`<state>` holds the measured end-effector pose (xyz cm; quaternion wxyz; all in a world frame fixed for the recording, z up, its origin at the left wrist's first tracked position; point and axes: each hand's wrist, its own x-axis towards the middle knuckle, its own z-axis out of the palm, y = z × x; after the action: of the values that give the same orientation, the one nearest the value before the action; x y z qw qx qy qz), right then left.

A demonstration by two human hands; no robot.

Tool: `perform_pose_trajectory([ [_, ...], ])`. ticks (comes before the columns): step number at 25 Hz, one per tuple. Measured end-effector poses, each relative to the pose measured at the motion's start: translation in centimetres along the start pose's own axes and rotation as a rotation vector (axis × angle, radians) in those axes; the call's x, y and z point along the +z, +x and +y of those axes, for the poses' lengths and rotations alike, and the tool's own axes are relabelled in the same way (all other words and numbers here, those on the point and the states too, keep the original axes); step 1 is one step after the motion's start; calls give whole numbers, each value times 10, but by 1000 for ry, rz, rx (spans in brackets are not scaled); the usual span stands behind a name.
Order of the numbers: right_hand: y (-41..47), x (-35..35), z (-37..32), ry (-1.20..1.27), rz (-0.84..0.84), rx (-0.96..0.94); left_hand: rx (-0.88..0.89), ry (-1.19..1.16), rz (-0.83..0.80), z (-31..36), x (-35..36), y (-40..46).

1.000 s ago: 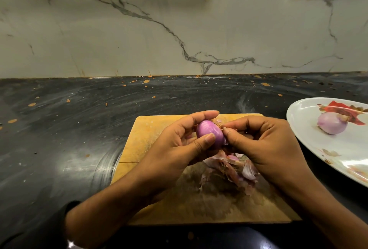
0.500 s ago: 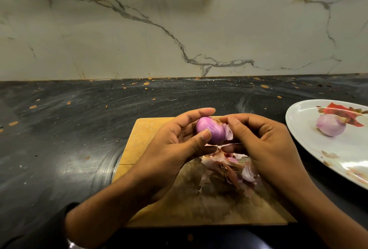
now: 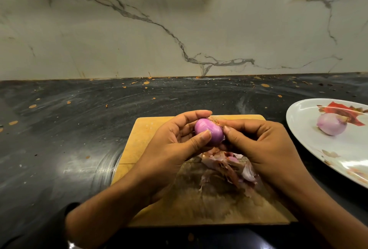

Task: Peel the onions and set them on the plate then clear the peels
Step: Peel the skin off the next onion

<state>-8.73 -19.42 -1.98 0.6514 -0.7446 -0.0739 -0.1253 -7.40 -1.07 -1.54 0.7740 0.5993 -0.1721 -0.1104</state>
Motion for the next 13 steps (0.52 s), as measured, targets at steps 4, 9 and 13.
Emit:
perform_pose_trajectory([
  [4,-2,2,0,-78,69,-37,4,37,-4,-1,2,-1],
  [9,-3,1,-1,-69,92,-37,-33,-40,6,0,4,0],
  [13,-1,1,-1,-33,82,-35,-48,-104,2,2,5,-1],
])
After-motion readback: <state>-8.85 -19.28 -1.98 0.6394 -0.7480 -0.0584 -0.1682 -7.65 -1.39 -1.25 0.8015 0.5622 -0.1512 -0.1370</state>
